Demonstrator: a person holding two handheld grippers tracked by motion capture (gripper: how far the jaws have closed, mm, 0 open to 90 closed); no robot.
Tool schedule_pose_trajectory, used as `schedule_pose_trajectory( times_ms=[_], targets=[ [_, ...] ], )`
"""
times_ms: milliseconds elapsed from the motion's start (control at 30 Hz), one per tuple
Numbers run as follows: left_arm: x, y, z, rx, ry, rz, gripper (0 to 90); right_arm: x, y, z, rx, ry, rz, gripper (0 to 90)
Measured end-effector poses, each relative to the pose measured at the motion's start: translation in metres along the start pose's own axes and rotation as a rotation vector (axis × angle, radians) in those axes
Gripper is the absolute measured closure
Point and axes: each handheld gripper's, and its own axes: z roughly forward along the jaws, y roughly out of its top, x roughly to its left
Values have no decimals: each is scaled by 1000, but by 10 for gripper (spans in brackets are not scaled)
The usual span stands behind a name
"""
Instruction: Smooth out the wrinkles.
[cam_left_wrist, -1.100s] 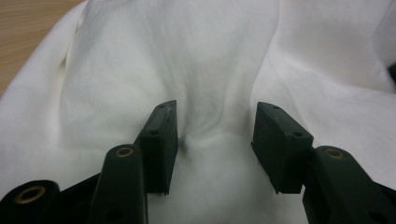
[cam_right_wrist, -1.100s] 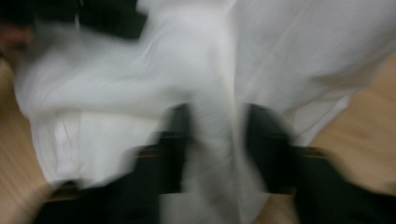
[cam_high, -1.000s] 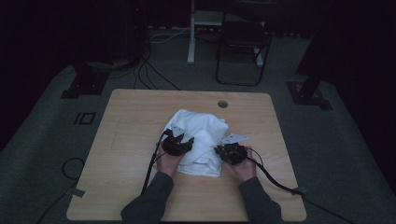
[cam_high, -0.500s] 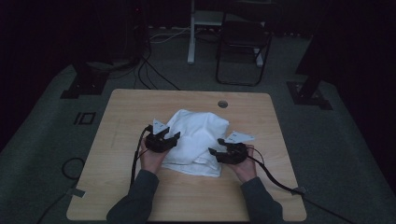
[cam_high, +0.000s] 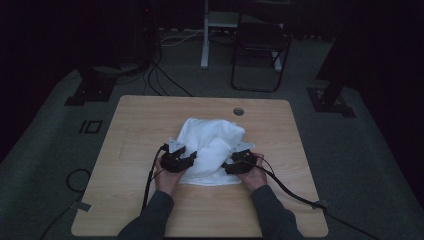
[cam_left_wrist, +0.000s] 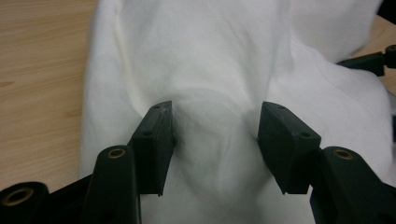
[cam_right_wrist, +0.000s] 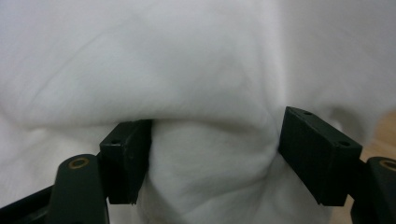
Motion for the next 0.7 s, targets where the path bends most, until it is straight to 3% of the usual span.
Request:
schedule_pose_trajectory(
  times_ms=[167, 267, 433, 500, 567, 633, 700],
  targets=[
    [0, 3, 7, -3, 21, 0, 441, -10, 0, 7, -12, -3, 51, 261],
    [2, 6, 10, -4, 23, -6, 432, -12, 1, 5, -19, 27, 64, 262],
    [4, 7, 9, -3, 19, 12, 427, -21, 10, -22, -157, 61, 88, 376],
    [4, 8, 9, -3, 19, 19, 427, -27, 16, -31, -190, 32, 102, 465],
    [3, 9, 9, -1, 24, 32, 428, -35, 22, -36, -213, -11, 132, 487],
    [2, 10, 10, 0, 26, 37, 428, -43, 27, -41, -237, -15, 176, 472],
    [2, 10, 10, -2, 28, 47, 428, -47, 31, -44, -243, -57, 196, 428]
  ],
)
